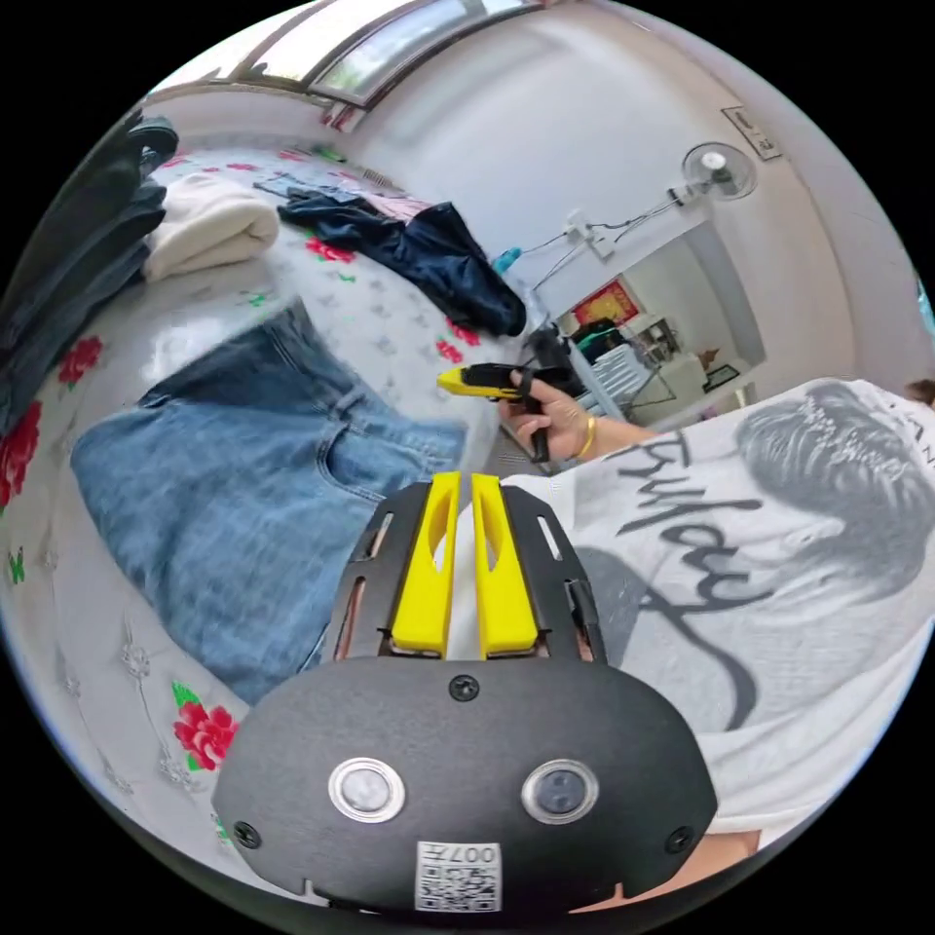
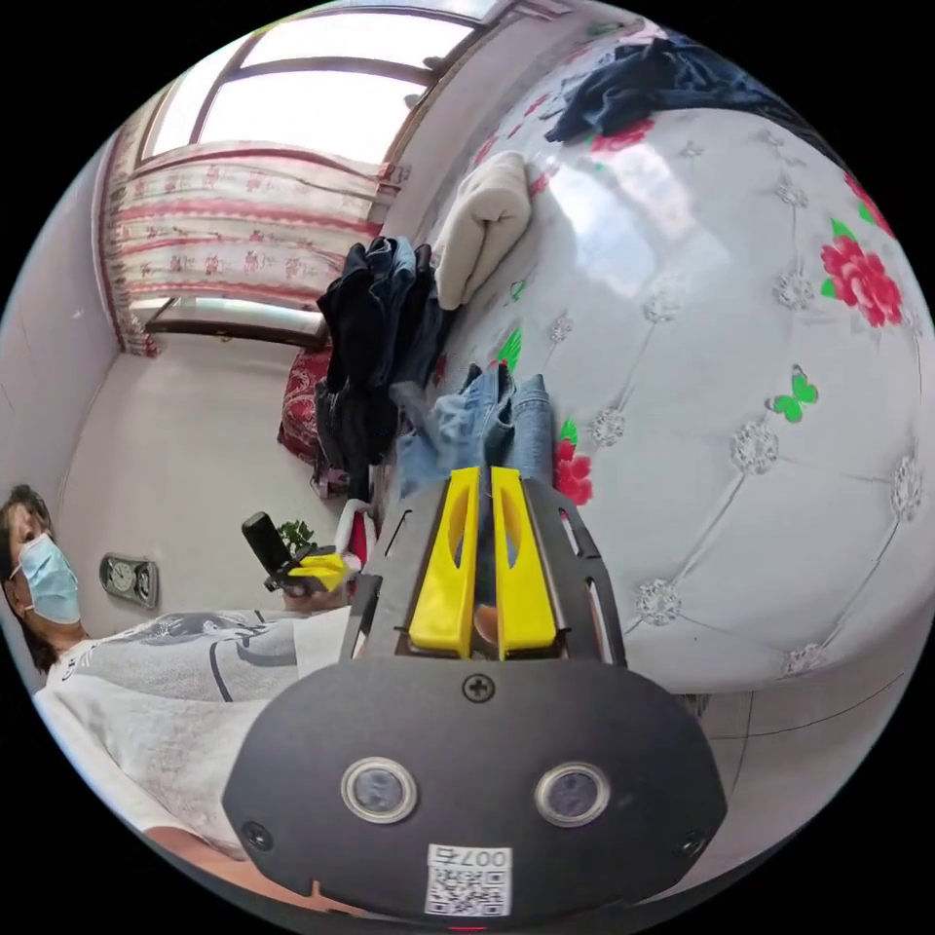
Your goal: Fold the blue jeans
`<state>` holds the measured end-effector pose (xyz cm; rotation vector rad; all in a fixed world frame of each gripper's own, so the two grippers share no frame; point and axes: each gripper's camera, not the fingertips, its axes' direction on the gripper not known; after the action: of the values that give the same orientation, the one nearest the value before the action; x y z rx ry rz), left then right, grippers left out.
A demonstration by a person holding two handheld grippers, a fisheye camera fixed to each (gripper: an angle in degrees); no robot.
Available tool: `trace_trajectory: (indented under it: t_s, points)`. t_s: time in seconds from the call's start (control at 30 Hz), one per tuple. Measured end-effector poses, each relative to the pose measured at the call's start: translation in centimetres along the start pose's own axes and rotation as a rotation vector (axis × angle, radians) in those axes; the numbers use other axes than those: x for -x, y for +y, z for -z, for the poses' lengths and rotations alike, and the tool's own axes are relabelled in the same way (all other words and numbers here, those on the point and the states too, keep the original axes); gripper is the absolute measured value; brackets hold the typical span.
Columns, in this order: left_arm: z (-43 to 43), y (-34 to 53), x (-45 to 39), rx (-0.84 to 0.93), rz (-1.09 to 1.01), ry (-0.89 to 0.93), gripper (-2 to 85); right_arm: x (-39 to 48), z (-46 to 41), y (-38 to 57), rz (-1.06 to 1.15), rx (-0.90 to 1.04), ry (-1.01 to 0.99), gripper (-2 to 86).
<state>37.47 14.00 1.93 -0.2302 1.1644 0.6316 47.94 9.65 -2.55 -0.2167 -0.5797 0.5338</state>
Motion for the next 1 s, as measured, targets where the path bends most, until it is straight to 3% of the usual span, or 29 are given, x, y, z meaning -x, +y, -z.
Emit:
trace_trajectory:
  t_s: [0.17,0.4,0.5,0.57,0.77,0.87,0.93,1.0]
  points:
    - [1.8,3.0,2.0,-0.026,0.214,-0.220,4.9,0.5,-1.2,-0.4,0.062,0.041,0.036,5.8]
    - [6.2,6.3,5.3,-0.228,0.524,-0.254,7.9,5.5,-8.9,-5.5,0.383,0.214,0.299,9.5]
    - [5.0,4.1,3.2,-0.168,0.423,-0.270,9.4,6.2,-12.1,-6.9,0.439,0.343,0.370,9.4]
    - [2.0,0.4,-0.2,-0.032,0.217,-0.324,10.6,6.0,-12.9,-7.4,0.441,0.379,0.386,9.0]
    - [-9.6,-8.8,-7.1,0.291,-0.315,-0.286,12.4,3.5,-10.5,-8.7,0.287,0.302,0.189,5.8]
    - [-16.3,-10.7,-6.7,0.488,-0.416,-0.328,10.3,2.0,-9.7,-8.9,0.217,0.281,0.163,3.9]
    - [-19.3,-10.7,-5.4,0.591,-0.396,-0.449,8.0,1.5,-9.7,-8.8,0.196,0.297,0.168,2.6]
    - [-18.6,-10.8,-5.4,0.553,-0.398,-0.430,6.3,1.5,-9.8,-8.7,0.204,0.307,0.182,1.1]
